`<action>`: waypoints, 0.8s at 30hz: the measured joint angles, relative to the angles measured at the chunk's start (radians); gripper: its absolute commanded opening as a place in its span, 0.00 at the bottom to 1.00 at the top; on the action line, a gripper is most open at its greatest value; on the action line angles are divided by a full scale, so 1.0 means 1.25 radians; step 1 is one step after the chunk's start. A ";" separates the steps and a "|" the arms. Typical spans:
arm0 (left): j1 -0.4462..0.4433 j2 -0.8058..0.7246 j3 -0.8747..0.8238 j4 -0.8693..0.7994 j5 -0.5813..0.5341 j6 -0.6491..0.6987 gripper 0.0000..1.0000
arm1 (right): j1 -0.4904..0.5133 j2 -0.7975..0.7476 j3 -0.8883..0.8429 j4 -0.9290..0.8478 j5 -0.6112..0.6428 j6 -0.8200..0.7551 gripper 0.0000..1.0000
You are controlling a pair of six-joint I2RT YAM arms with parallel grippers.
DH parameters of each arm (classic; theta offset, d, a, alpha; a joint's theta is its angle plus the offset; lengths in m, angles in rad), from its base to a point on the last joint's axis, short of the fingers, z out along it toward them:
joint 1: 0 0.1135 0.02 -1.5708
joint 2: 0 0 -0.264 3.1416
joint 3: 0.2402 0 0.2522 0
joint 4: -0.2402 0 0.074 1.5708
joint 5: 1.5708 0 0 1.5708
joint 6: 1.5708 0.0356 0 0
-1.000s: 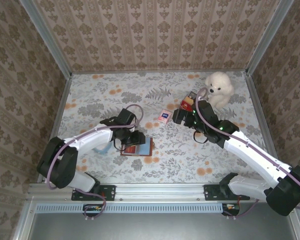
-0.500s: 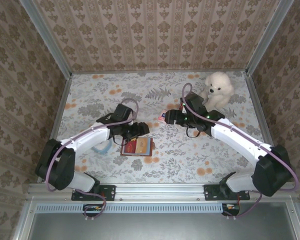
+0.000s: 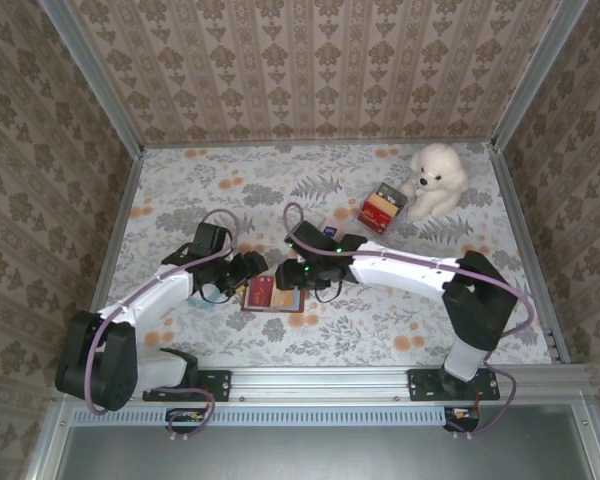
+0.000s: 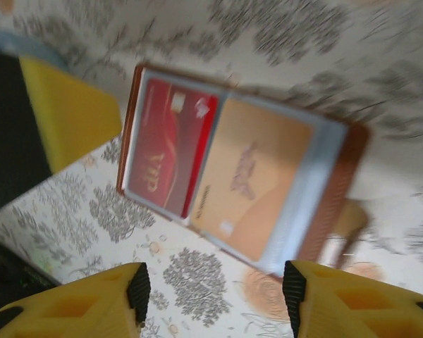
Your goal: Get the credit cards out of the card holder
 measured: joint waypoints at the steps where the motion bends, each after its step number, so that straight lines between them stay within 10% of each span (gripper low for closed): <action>1: 0.005 -0.005 -0.008 -0.001 0.002 -0.002 0.70 | 0.011 0.017 0.008 0.001 -0.004 0.012 0.49; 24: 0.003 0.004 -0.028 0.047 0.058 -0.021 0.36 | -0.004 0.164 0.023 0.018 -0.048 0.076 0.38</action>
